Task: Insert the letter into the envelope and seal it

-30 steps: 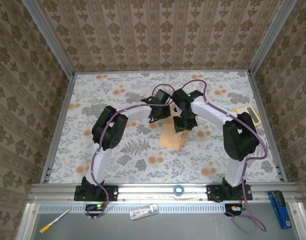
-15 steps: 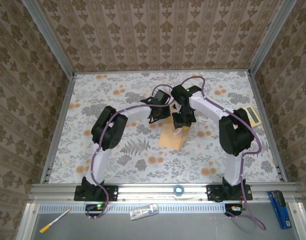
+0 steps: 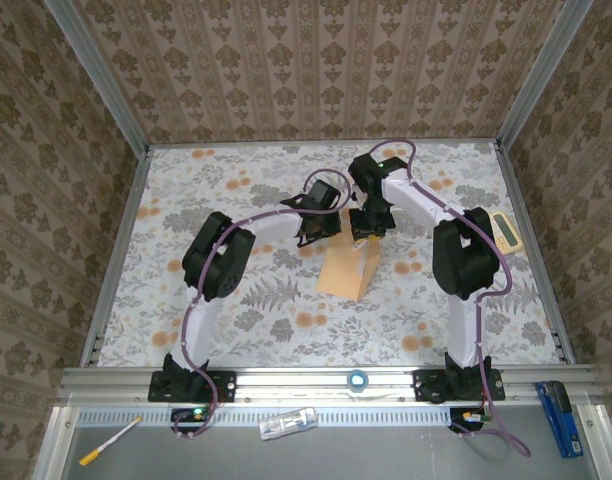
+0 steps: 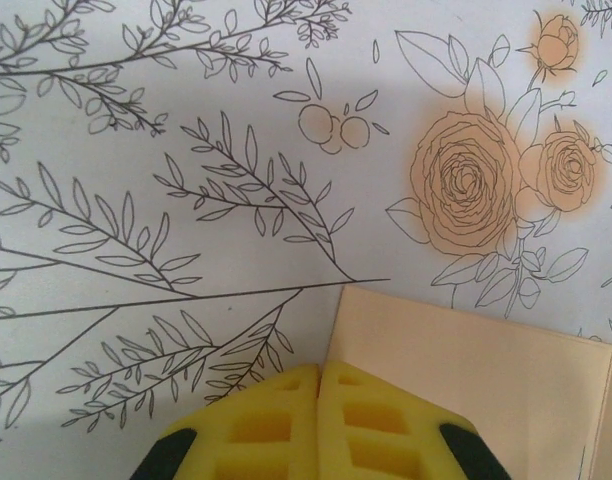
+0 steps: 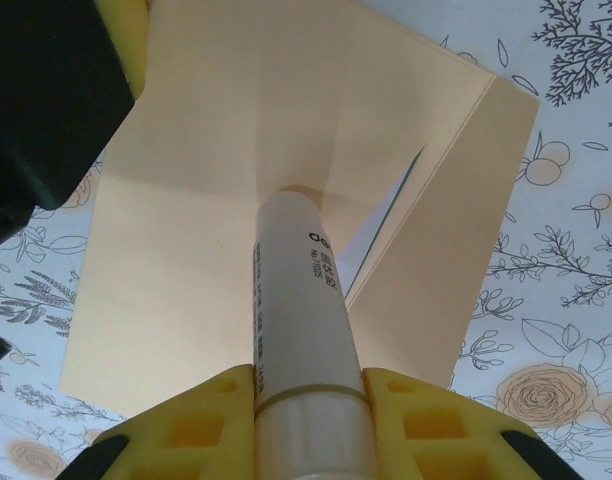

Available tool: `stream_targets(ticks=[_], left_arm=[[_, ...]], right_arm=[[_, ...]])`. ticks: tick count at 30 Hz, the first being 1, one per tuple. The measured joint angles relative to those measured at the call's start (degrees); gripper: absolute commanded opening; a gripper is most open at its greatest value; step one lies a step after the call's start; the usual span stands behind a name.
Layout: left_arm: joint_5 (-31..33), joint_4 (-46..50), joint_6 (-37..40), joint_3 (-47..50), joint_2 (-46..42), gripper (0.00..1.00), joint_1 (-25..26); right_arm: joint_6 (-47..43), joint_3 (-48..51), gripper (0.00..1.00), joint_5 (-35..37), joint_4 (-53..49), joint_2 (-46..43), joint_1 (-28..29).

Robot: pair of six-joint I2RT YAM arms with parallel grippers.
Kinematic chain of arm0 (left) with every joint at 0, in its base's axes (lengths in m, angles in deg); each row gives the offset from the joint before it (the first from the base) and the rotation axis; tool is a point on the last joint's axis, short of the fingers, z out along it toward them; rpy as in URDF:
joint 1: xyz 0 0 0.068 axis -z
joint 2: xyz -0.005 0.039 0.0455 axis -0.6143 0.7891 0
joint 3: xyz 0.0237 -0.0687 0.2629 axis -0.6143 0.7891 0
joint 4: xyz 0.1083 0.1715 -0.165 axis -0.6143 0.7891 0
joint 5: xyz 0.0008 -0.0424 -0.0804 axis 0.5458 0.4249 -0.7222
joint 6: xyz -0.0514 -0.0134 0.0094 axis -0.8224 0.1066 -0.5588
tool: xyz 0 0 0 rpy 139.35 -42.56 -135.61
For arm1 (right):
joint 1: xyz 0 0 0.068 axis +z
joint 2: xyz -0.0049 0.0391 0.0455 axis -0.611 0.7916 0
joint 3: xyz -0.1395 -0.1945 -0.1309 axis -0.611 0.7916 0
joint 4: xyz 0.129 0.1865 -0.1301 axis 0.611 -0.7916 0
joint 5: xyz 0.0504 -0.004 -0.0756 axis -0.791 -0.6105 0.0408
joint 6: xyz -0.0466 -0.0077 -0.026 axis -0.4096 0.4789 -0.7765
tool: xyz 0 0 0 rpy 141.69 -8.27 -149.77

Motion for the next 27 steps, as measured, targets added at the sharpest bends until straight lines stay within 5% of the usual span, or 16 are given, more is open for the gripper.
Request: stream_targets(ticks=[27], left_arm=[[-1.22,-0.42,-2.12,0.33,-0.09,0.0,-0.39]], right_arm=[[3.43,12.39,0.11,0.28,1.88,-8.57,7.69]])
